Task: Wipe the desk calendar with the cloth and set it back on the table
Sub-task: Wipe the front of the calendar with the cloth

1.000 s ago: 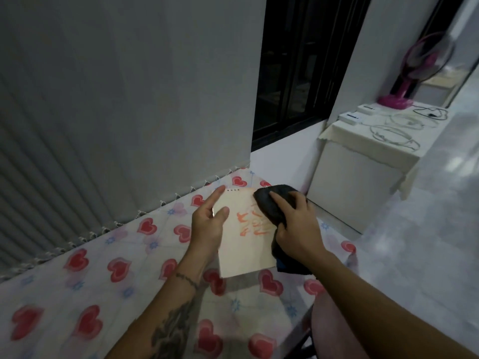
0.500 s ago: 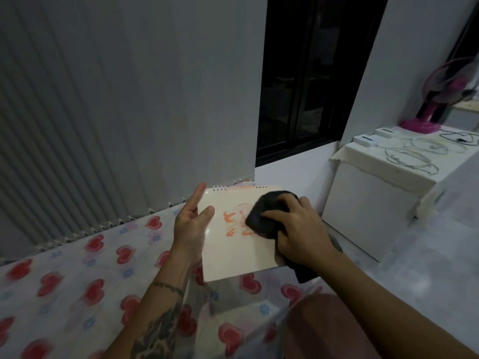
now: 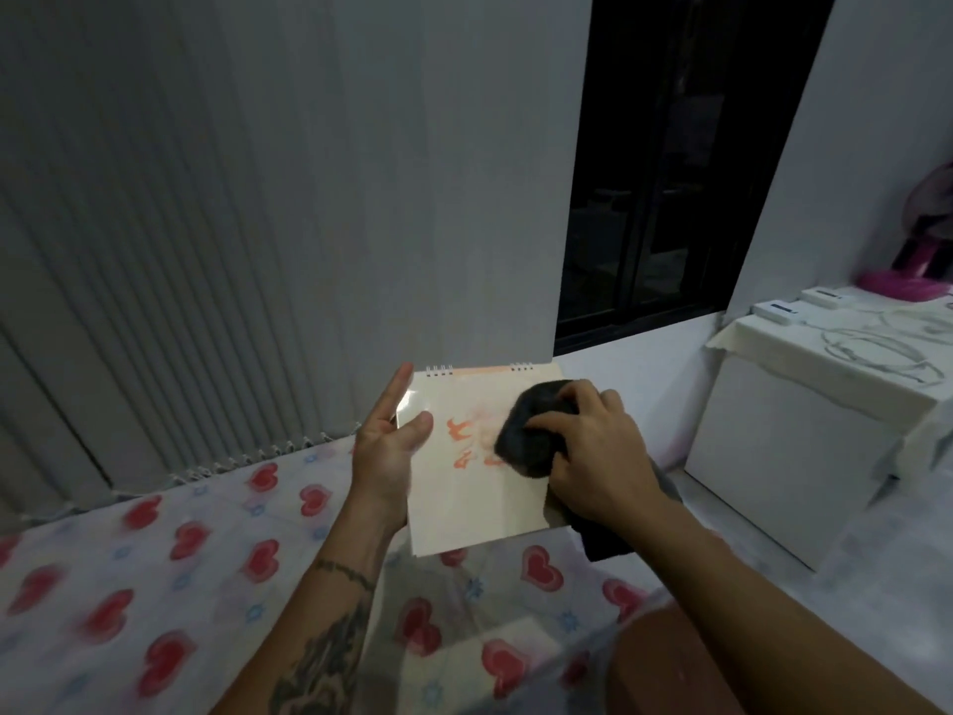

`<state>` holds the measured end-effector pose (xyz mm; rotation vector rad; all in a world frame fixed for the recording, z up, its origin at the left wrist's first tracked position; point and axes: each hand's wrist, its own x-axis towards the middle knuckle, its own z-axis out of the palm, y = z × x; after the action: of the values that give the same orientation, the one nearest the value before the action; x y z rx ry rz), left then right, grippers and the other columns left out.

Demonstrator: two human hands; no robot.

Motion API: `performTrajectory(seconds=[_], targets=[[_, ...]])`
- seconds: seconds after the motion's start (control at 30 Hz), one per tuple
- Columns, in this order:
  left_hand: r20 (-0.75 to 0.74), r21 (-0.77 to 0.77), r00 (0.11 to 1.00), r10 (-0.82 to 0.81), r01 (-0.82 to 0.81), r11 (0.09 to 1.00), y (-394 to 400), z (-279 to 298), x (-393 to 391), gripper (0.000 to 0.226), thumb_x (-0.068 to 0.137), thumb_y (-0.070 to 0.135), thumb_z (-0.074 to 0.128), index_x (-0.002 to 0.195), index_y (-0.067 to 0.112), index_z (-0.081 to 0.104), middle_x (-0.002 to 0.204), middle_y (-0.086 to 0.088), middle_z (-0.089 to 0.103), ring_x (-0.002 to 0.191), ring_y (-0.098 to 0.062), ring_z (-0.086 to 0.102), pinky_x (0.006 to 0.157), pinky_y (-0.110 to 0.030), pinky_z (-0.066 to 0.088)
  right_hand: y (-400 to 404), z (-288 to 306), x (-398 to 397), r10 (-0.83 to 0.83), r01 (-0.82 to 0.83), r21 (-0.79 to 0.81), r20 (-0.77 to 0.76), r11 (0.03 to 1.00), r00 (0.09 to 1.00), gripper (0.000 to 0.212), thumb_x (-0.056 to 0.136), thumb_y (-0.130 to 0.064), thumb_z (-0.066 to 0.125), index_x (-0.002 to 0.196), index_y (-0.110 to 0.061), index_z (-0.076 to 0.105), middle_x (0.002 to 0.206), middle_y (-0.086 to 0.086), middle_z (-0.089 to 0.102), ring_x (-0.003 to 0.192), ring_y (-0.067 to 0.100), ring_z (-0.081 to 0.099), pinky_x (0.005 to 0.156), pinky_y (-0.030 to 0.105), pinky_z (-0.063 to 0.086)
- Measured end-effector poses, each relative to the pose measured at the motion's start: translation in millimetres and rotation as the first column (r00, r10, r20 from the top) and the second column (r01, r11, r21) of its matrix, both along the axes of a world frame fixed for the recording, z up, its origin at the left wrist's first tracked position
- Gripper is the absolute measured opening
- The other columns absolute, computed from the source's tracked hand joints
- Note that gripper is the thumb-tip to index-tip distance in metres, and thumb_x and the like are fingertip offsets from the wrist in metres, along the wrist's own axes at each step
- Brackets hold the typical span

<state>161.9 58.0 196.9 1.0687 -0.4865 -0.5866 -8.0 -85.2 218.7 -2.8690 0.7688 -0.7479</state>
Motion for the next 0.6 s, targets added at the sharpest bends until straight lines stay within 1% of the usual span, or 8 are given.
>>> performTrajectory(seconds=[0.1, 0.2, 0.27, 0.33, 0.37, 0.47, 0.5, 0.6], targets=[[0.008, 0.0, 1.0, -0.008, 0.008, 1.0, 15, 1, 10, 0.055, 0.097, -0.001, 0.054, 0.121, 0.048, 0.065, 0.111, 0.002, 0.076, 0.09, -0.03, 0.076, 0.069, -0.043, 0.062, 26, 7, 28, -0.089, 0.088, 0.029, 0.059, 0.996, 0.994, 0.045, 0.081, -0.03, 0.059, 0.126, -0.031, 0.055, 0.138, 0.006, 0.038, 0.115, 0.027, 0.037, 0.093, 0.04, 0.042], [0.018, -0.001, 1.0, -0.002, 0.002, 1.0, 38, 7, 24, 0.053, 0.098, 0.0, 0.053, 0.121, 0.045, 0.067, 0.115, 0.004, 0.075, 0.093, -0.028, 0.075, 0.07, -0.04, 0.062, 65, 6, 60, -0.02, 0.015, 0.056, 0.085, 0.998, 0.996, 0.051, 0.081, -0.033, 0.061, 0.131, -0.034, 0.05, 0.141, 0.005, 0.033, 0.12, 0.026, 0.034, 0.099, 0.039, 0.038], [0.003, 0.003, 0.999, 0.038, -0.038, 0.999, 61, 11, 36, 0.051, 0.098, 0.001, 0.053, 0.119, 0.045, 0.068, 0.127, 0.005, 0.069, 0.106, -0.029, 0.071, 0.082, -0.046, 0.061, 85, 1, 72, 0.082, -0.087, 0.06, 0.083, 0.994, 0.993, 0.044, 0.083, -0.032, 0.061, 0.126, -0.038, 0.055, 0.137, 0.002, 0.035, 0.116, 0.022, 0.035, 0.098, 0.036, 0.037], [-0.001, 0.019, 0.997, 0.075, -0.075, 0.997, 87, 12, 50, 0.05, 0.098, 0.001, 0.053, 0.117, 0.044, 0.068, 0.142, 0.001, 0.058, 0.122, -0.031, 0.062, 0.1, -0.054, 0.051, 98, -6, 80, 0.133, -0.138, 0.065, 0.078, 0.988, 0.988, 0.037, 0.084, -0.028, 0.06, 0.119, -0.038, 0.061, 0.131, 0.0, 0.039, 0.112, 0.02, 0.036, 0.095, 0.032, 0.037], [-0.015, 0.017, 0.997, 0.081, -0.081, 0.997, 99, 12, 57, 0.049, 0.098, 0.0, 0.052, 0.117, 0.044, 0.067, 0.141, -0.002, 0.059, 0.121, -0.032, 0.062, 0.099, -0.054, 0.052, 103, -8, 84, 0.118, -0.125, 0.075, 0.091, 0.989, 0.989, 0.035, 0.084, -0.026, 0.059, 0.117, -0.037, 0.063, 0.129, 0.001, 0.041, 0.111, 0.021, 0.038, 0.094, 0.033, 0.038], [-0.047, 0.0, 0.996, 0.071, -0.071, 0.998, 129, 11, 74, 0.049, 0.099, 0.002, 0.051, 0.123, 0.042, 0.065, 0.119, -0.005, 0.073, 0.093, -0.029, 0.074, 0.073, -0.044, 0.063, 124, -8, 104, -0.002, -0.017, 0.125, 0.151, 0.992, 0.988, 0.039, 0.083, -0.022, 0.058, 0.12, -0.033, 0.063, 0.129, 0.005, 0.043, 0.111, 0.025, 0.039, 0.094, 0.038, 0.041], [-0.047, 0.002, 0.997, 0.066, -0.066, 0.998, 135, 11, 77, 0.048, 0.1, 0.002, 0.05, 0.126, 0.04, 0.064, 0.115, -0.005, 0.075, 0.091, -0.03, 0.074, 0.071, -0.043, 0.064, 134, -7, 113, -0.025, 0.003, 0.139, 0.155, 0.99, 0.988, 0.043, 0.082, -0.021, 0.058, 0.124, -0.032, 0.06, 0.132, 0.006, 0.041, 0.113, 0.026, 0.038, 0.095, 0.039, 0.04], [-0.017, 0.013, 0.998, 0.068, -0.068, 0.998, 149, 15, 84, 0.045, 0.102, 0.005, 0.048, 0.13, 0.036, 0.063, 0.122, -0.008, 0.071, 0.104, -0.034, 0.07, 0.085, -0.05, 0.059, 169, -2, 137, 0.033, -0.05, 0.118, 0.139, 0.992, 0.99, 0.055, 0.079, -0.026, 0.056, 0.132, -0.034, 0.05, 0.139, 0.006, 0.033, 0.119, 0.025, 0.033, 0.098, 0.037, 0.037]])
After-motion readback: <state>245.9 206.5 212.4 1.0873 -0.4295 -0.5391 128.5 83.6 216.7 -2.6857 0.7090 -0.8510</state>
